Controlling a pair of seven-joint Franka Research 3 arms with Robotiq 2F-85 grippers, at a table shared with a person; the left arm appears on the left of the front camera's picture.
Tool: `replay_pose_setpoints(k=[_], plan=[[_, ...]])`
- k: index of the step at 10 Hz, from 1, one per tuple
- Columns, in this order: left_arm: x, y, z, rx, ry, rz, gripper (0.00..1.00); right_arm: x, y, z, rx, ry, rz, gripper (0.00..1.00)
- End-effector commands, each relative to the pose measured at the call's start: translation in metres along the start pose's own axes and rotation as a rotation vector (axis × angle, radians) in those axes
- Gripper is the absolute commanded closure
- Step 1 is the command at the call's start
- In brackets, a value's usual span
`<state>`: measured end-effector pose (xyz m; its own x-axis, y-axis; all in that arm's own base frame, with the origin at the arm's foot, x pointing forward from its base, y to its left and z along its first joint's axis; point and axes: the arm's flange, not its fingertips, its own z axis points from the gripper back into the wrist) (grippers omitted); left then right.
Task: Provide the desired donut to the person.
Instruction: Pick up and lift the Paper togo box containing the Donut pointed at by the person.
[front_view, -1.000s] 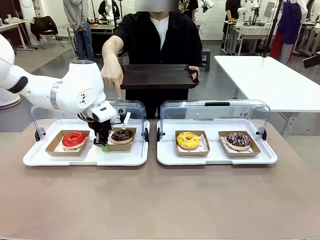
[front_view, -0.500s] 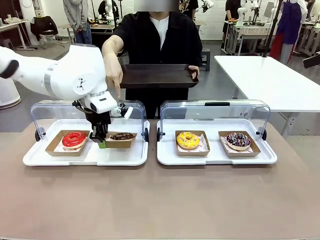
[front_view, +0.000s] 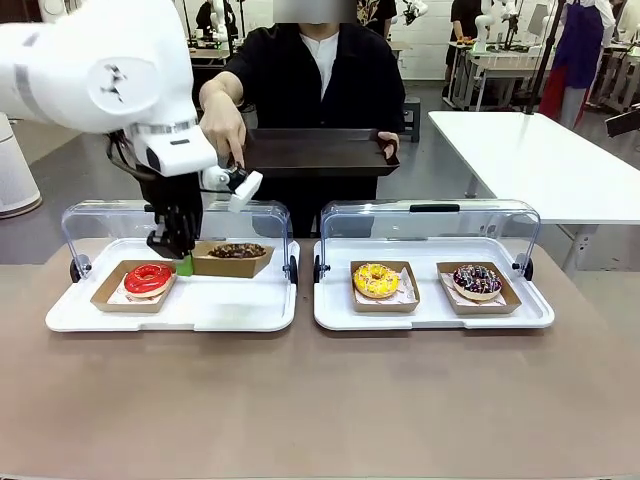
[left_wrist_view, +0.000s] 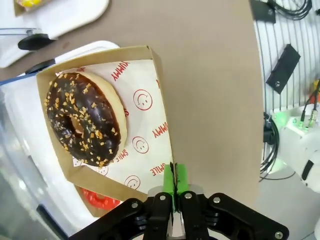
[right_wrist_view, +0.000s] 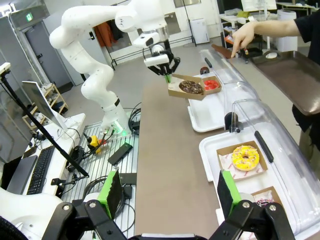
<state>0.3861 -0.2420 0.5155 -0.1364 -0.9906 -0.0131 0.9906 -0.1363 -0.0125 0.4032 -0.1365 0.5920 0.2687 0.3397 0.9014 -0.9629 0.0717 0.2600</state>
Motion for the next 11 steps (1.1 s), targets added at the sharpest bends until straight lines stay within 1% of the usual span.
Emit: replay_pose_setpoints(k=[1, 3, 4, 6, 8, 9, 10, 11], plan=[[-0.002, -0.012, 0.024, 0.055, 0.004, 0.062, 1.00, 0.001, 0.001, 0.000, 0.006, -0.004, 0.005, 0.00], [-0.002, -0.006, 0.065, 0.111, 0.007, 0.080, 1.00, 0.001, 0.001, 0.000, 0.006, -0.004, 0.005, 0.00], [-0.004, 0.003, 0.080, 0.128, 0.011, 0.112, 1.00, 0.001, 0.001, 0.000, 0.006, -0.004, 0.005, 0.00], [-0.007, 0.024, 0.098, 0.143, 0.009, 0.153, 1.00, 0.001, 0.001, 0.000, 0.006, -0.004, 0.005, 0.00], [-0.012, 0.043, 0.097, 0.139, 0.006, 0.184, 1.00, 0.001, 0.001, 0.000, 0.006, -0.004, 0.005, 0.00], [-0.016, 0.046, 0.090, 0.147, 0.012, 0.183, 1.00, 0.001, 0.001, 0.000, 0.006, -0.004, 0.005, 0.00], [-0.014, 0.034, 0.096, 0.151, -0.013, 0.150, 1.00, 0.001, 0.001, 0.000, 0.006, -0.004, 0.005, 0.00], [-0.014, 0.034, 0.096, 0.151, -0.013, 0.150, 1.00, 0.001, 0.001, 0.000, 0.006, -0.004, 0.005, 0.00]])
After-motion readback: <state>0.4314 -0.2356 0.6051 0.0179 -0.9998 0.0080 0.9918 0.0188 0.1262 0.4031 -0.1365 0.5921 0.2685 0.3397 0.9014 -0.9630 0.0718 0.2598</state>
